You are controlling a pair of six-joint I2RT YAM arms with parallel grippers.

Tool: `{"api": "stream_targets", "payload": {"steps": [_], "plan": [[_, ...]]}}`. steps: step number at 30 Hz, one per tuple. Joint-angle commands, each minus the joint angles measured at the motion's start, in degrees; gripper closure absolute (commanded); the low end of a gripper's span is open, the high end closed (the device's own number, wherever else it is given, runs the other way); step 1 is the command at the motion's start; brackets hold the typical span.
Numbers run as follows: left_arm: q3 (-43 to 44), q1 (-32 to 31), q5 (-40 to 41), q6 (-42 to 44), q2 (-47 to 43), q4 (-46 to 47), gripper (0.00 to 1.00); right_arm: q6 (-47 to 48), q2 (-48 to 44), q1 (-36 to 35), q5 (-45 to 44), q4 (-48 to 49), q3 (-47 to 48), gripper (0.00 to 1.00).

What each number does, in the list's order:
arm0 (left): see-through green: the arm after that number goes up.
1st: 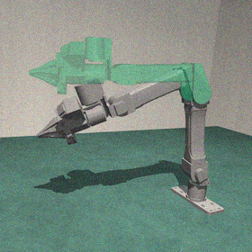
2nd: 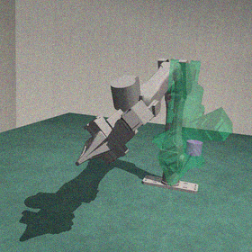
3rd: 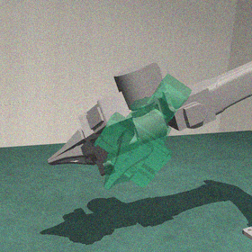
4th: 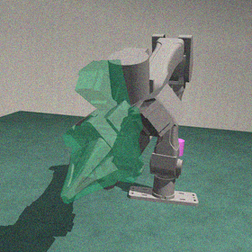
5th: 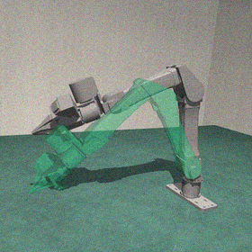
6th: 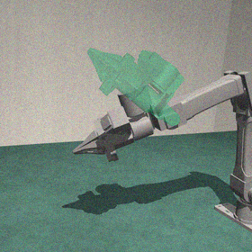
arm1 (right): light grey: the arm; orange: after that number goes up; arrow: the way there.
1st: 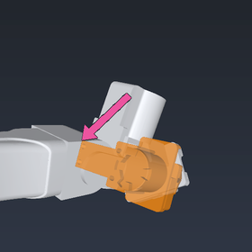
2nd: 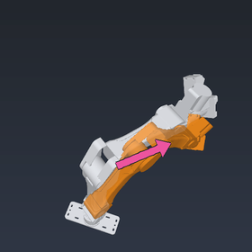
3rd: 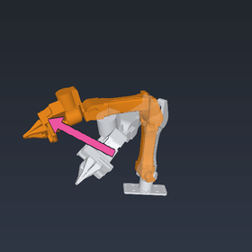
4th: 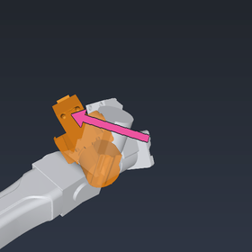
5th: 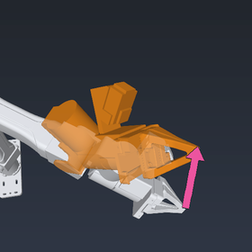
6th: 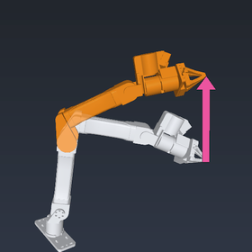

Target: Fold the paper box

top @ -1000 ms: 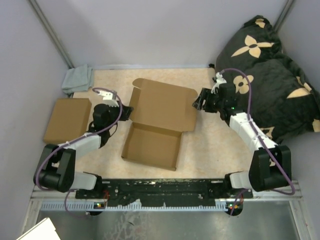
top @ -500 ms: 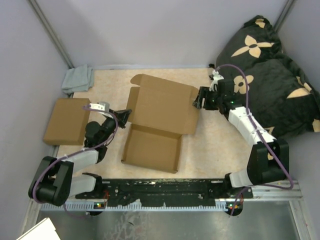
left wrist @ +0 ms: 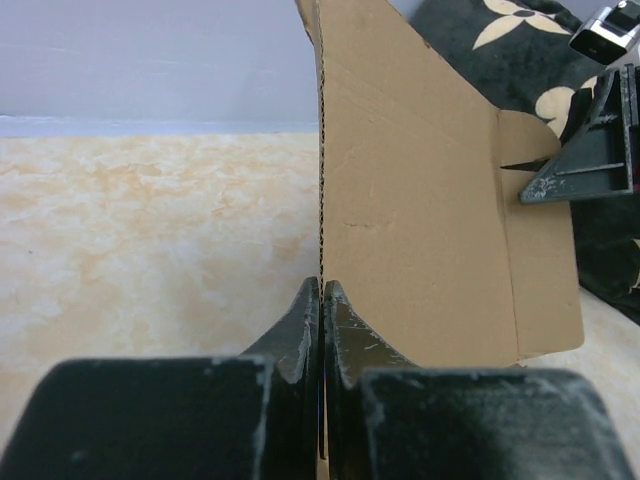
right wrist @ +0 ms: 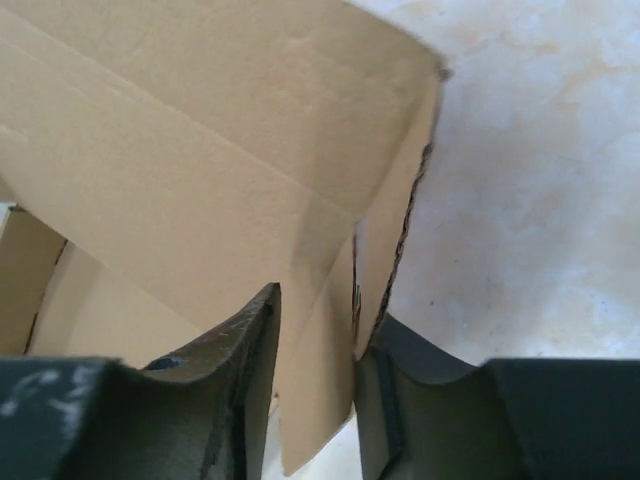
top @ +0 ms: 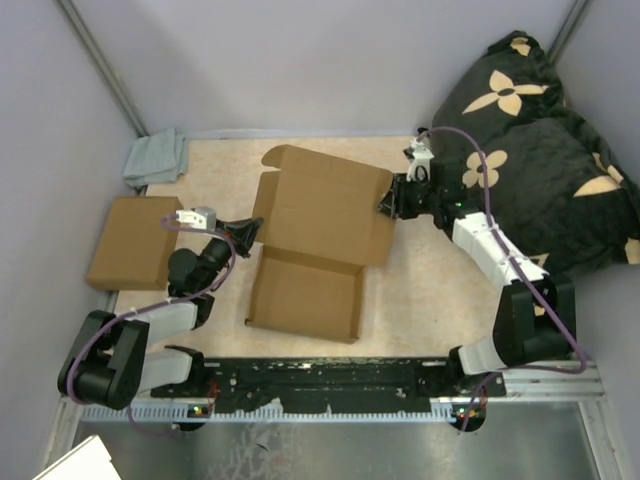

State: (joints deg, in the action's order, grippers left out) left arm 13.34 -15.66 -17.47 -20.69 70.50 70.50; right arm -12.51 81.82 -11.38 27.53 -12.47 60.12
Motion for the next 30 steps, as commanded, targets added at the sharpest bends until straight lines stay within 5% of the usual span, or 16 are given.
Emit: {"api": "stream_targets", "payload": {"steps": [1,10,16,19,24,30], "plan": [[0.94,-0.24,-0.34,0.54,-1.23,1.43,1.0,2.63,-1.79,-4.3,-1.43,-3.22,4.69,0.69],[2.38,-0.55,0.43,1.88,-4.16,-3.11,0.98,2.25,0.45,-7.05,-14.43,-10.16,10.49,0.95],[5.85,-0.94,3.29,2.75,-6.21,-11.72,0.54,5.75,-3.86,-8.01,-21.87,-1.74,7.22,1.0],[10.22,-1.03,5.89,3.04,-6.93,-20.43,0.44,8.81,-7.48,-8.28,-23.16,6.33,2.49,1.0],[25.46,-1.04,10.1,5.49,-4.84,-41.12,0.42,13.55,-13.02,-9.05,-22.08,19.45,-6.5,1.0],[41.13,-1.13,3.67,9.84,1.25,-57.33,0.46,13.96,-12.95,-9.44,-22.11,21.08,-7.75,1.0]]}}
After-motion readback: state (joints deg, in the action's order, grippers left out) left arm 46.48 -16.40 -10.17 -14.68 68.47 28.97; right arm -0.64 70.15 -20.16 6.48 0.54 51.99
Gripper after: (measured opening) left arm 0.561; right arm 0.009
